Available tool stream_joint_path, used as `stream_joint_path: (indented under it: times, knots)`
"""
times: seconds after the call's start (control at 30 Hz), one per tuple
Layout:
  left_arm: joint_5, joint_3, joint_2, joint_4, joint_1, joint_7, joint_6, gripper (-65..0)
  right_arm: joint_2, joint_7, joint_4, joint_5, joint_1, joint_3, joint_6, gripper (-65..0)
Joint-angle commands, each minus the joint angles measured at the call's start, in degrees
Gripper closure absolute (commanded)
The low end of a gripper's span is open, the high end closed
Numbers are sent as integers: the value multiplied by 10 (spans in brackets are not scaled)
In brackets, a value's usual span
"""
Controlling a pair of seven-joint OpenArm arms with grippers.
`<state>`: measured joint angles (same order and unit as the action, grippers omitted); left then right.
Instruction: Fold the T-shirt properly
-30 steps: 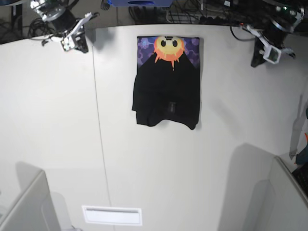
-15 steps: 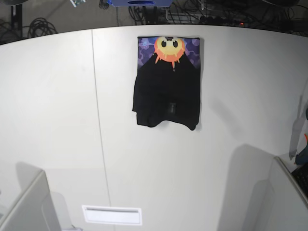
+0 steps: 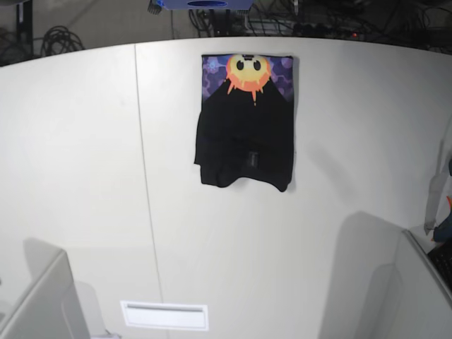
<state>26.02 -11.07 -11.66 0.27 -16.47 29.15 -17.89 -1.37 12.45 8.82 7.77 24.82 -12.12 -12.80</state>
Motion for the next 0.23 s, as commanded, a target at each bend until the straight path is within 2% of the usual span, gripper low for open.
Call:
stream_joint_path:
  times: [0.0,0.07,0.2]
  knots:
    - [1,9,4,-3,-12,-23,1,0,-3,47,-43,2,-7,-1,-3,0]
    - [-2,21,17,16,-18,-51,4,0,-3,112,-75,2,-21,-1,-3,0]
    - [-4,18,25,49,-29,-50,4,0,-22,88,-41,2,-30,-1,-3,0]
